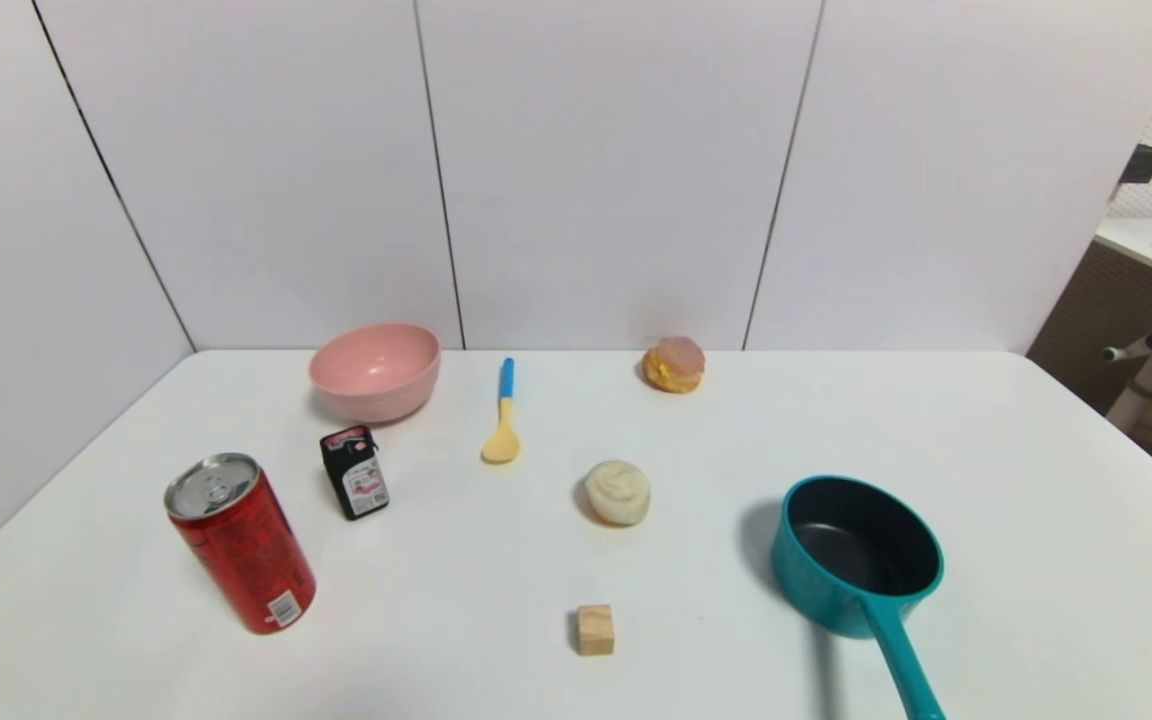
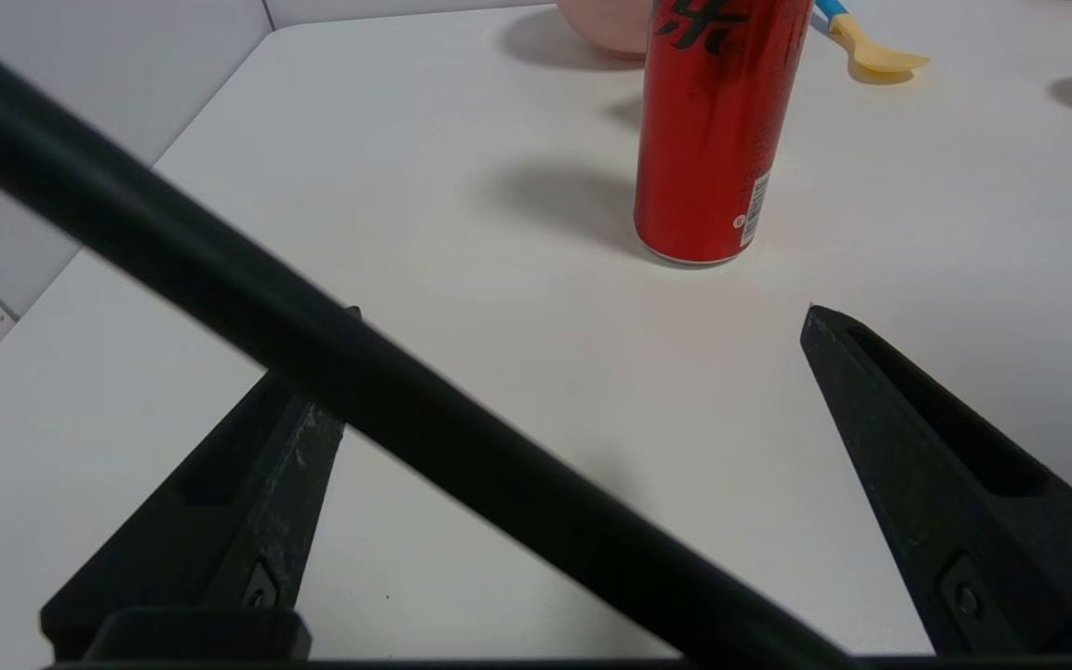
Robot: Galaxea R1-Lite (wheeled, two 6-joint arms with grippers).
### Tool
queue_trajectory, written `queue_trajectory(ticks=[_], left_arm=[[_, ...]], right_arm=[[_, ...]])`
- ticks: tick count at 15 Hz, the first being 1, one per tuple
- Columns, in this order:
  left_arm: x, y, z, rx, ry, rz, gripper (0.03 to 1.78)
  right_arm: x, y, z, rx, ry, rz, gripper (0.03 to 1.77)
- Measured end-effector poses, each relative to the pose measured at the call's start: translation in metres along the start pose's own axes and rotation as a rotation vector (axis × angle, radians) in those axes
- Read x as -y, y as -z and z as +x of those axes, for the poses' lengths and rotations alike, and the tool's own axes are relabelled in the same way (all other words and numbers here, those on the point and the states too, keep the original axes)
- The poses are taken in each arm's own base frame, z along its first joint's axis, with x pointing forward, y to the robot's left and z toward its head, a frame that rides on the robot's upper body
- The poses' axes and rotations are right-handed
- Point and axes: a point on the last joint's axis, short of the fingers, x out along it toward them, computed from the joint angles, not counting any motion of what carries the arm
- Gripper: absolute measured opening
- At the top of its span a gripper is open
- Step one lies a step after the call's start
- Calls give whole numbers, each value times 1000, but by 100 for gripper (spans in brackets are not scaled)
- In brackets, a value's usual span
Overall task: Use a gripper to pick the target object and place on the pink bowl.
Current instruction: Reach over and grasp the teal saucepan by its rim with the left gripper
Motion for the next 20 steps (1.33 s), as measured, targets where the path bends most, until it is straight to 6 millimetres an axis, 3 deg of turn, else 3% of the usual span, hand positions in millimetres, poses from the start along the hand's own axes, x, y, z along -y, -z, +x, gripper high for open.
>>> queue_trajectory(ticks=[20], left_arm=[[0, 0, 0, 4, -1, -15, 169]], right_arm=[[0, 0, 0, 0, 0, 0, 171]])
